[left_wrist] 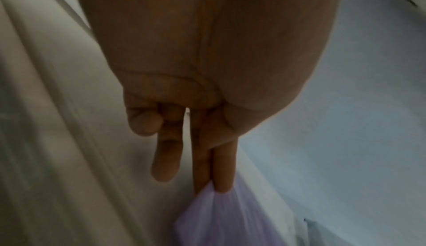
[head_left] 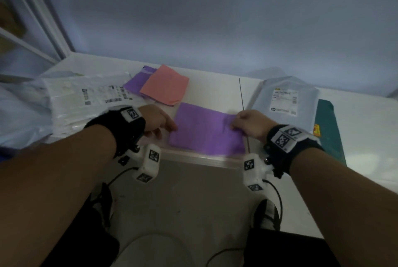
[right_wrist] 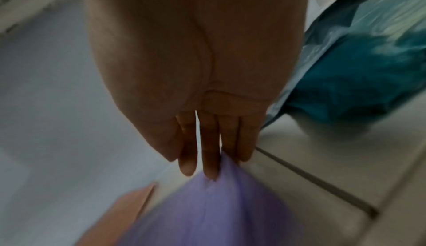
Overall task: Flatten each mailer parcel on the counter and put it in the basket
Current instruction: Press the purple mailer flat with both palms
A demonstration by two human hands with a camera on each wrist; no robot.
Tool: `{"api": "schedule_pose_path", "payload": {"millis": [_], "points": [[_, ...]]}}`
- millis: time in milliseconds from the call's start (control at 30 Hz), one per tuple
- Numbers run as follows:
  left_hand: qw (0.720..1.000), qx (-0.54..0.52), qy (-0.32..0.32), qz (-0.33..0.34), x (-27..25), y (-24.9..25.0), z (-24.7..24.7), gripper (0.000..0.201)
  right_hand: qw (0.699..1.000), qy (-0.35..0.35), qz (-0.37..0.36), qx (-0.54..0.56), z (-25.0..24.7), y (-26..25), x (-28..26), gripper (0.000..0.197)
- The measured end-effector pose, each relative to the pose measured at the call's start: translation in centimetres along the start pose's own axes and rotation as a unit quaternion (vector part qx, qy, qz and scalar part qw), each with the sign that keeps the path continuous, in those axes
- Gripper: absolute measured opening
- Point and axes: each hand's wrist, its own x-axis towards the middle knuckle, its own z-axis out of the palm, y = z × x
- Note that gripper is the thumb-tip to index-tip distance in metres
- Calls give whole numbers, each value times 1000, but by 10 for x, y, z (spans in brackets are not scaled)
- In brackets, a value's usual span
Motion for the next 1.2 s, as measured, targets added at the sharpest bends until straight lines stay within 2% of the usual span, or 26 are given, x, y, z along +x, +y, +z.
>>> {"api": "schedule_pose_path", "payload": {"millis": [100, 200, 267, 333, 400, 467, 533, 633, 733, 833, 967, 1100, 1200], "points": [[992, 121, 23, 0, -1, 8, 4, 26, 996, -44, 9, -83, 6, 2, -5, 19], [953, 268, 131, 55, 12, 17, 9, 22, 994, 22, 28, -105, 6, 4, 1, 11], [947, 261, 166, 89, 22, 21, 19, 21, 987, 72, 35, -136, 11, 0, 3, 17], [953, 222, 159, 128, 29, 25, 35, 28, 983, 88, 17, -160, 24, -5, 3, 31], [948, 239, 125, 168, 38, 23, 55, 43, 981, 82, -25, -172, 41, -10, 4, 45], [915, 339, 105, 191, 43, 15, 70, 57, 977, 72, -71, -188, 59, -13, 6, 48], [887, 399, 116, 202, 48, 7, 81, 63, 973, 76, -97, -195, 74, -10, 15, 59], [880, 405, 128, 214, 55, 2, 90, 67, 961, 64, -124, -240, 92, 1, 28, 84], [887, 393, 127, 205, 61, -6, 93, 62, 962, 51, -121, -240, 101, 8, 35, 88], [885, 394, 138, 204, 60, -10, 97, 62, 968, 68, -115, -214, 105, 10, 31, 84], [881, 397, 160, 202, 55, -15, 100, 60, 968, 89, -107, -210, 105, 7, 14, 58], [879, 392, 178, 204, 48, -19, 104, 76, 966, 90, -105, -218, 106, 8, 6, 58], [874, 391, 192, 214, 48, -20, 104, 74, 963, 96, -90, -236, 110, 13, 8, 61]]}}
